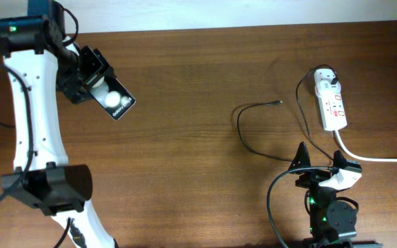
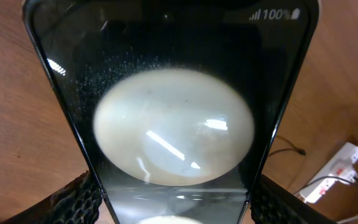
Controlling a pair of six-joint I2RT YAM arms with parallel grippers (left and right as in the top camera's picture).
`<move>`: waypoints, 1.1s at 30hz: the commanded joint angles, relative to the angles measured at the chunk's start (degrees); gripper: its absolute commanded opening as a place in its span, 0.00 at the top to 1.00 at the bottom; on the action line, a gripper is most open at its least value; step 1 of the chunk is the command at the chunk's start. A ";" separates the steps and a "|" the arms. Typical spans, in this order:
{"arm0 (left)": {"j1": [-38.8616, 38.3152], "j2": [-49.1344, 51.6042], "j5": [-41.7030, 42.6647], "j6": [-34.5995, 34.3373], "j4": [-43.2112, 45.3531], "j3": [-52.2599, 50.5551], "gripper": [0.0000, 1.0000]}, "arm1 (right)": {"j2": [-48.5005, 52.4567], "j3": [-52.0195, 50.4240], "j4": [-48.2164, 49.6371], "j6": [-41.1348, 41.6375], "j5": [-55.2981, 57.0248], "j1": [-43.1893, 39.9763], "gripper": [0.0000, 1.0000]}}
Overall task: Plug charger to phone and switch on socket
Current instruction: 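Lift the phone with the left gripper and tilt it upright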
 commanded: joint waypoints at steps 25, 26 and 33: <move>-0.83 -39.39 3.43 8.57 -0.02 -31.56 0.40 | -0.37 -0.28 -0.42 -0.15 -0.15 -0.44 0.01; -0.83 -39.76 3.43 8.57 0.00 -35.04 0.40 | -0.37 -0.28 -0.42 -0.15 -0.15 -0.44 0.01; -0.83 -39.60 5.33 1.99 11.21 -54.75 0.39 | -0.37 -0.28 -0.42 -0.13 -0.13 -0.44 0.01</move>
